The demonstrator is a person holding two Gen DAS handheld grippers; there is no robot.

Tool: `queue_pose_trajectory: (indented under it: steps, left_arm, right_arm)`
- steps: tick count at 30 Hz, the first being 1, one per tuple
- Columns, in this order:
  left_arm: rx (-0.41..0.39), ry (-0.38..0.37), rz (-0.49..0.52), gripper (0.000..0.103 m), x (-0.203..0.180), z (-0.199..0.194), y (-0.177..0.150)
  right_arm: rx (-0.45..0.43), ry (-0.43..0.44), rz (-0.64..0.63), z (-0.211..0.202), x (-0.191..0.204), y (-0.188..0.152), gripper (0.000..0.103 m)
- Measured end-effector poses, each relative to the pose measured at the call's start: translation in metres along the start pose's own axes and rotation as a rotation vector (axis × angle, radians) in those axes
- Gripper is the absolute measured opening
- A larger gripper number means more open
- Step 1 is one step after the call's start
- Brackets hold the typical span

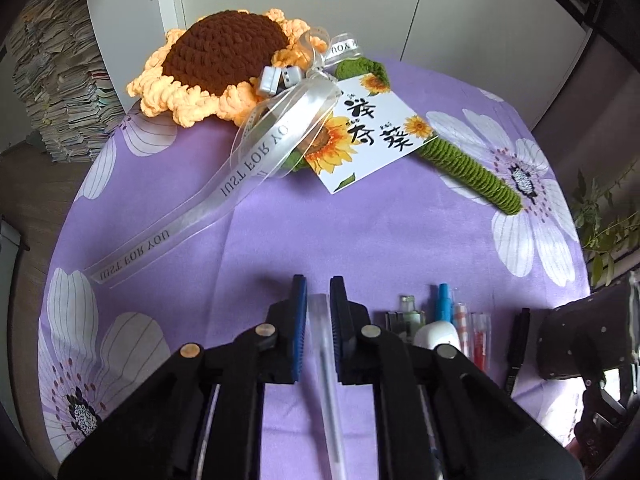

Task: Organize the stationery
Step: 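Grasp the clear white pen with the left gripper while the right gripper lifts the grey cup, then lift the clear pen with the left gripper and lower it into the cup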

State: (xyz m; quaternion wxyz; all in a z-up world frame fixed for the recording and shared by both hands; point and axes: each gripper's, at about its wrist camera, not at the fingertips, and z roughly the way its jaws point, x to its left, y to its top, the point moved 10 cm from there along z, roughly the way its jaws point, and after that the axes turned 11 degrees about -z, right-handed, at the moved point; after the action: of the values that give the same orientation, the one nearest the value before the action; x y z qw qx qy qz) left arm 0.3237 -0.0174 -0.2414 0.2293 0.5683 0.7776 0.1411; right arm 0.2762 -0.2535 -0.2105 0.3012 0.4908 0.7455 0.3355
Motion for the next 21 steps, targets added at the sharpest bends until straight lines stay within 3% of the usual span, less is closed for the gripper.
queue_pose_trajectory:
  steps: [9,18,21]
  left_arm:
    - [-0.163,-0.148,0.027,0.009,-0.022,-0.098,0.018]
    - [-0.303,-0.299,0.155,0.008,-0.090,-0.184,0.029]
    - [-0.310,-0.356,0.210,0.008,-0.118,-0.200,0.027]
  right_arm:
    - [0.000,0.000,-0.001,0.000,0.000,0.000,0.072]
    - [0.000,0.008,-0.009,0.001,0.002,0.000,0.072]
    - [0.000,0.008,-0.014,0.000,0.003,0.000,0.072]
